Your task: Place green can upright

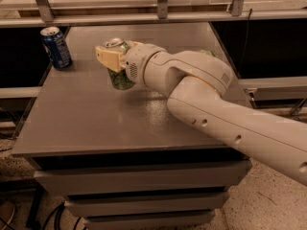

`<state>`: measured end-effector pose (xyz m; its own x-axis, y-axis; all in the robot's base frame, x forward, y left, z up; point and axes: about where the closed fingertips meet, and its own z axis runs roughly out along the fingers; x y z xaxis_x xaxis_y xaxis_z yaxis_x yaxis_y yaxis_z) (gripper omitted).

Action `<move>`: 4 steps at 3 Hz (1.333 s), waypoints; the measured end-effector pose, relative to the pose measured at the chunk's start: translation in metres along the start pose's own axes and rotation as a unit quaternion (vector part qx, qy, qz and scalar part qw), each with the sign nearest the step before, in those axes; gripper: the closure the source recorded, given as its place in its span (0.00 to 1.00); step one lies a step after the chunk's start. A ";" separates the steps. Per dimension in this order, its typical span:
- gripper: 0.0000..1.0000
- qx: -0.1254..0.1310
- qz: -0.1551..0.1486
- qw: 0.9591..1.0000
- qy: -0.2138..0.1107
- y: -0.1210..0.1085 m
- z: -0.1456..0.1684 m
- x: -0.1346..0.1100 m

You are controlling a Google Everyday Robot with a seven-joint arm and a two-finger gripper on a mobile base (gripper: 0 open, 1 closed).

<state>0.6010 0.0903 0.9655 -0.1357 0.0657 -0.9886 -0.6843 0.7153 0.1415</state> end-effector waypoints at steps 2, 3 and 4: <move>1.00 -0.021 0.006 1.000 -0.010 0.009 0.011 0.010; 1.00 -0.021 0.002 1.000 -0.010 0.011 0.014 0.013; 1.00 -0.019 -0.002 1.000 -0.011 0.014 0.017 0.017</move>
Offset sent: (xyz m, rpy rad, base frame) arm -0.0094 0.0566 -0.0445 0.0501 -0.0196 0.0289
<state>0.6013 0.1132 0.9500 -0.1175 0.0775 -0.9900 -0.7111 0.6893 0.1384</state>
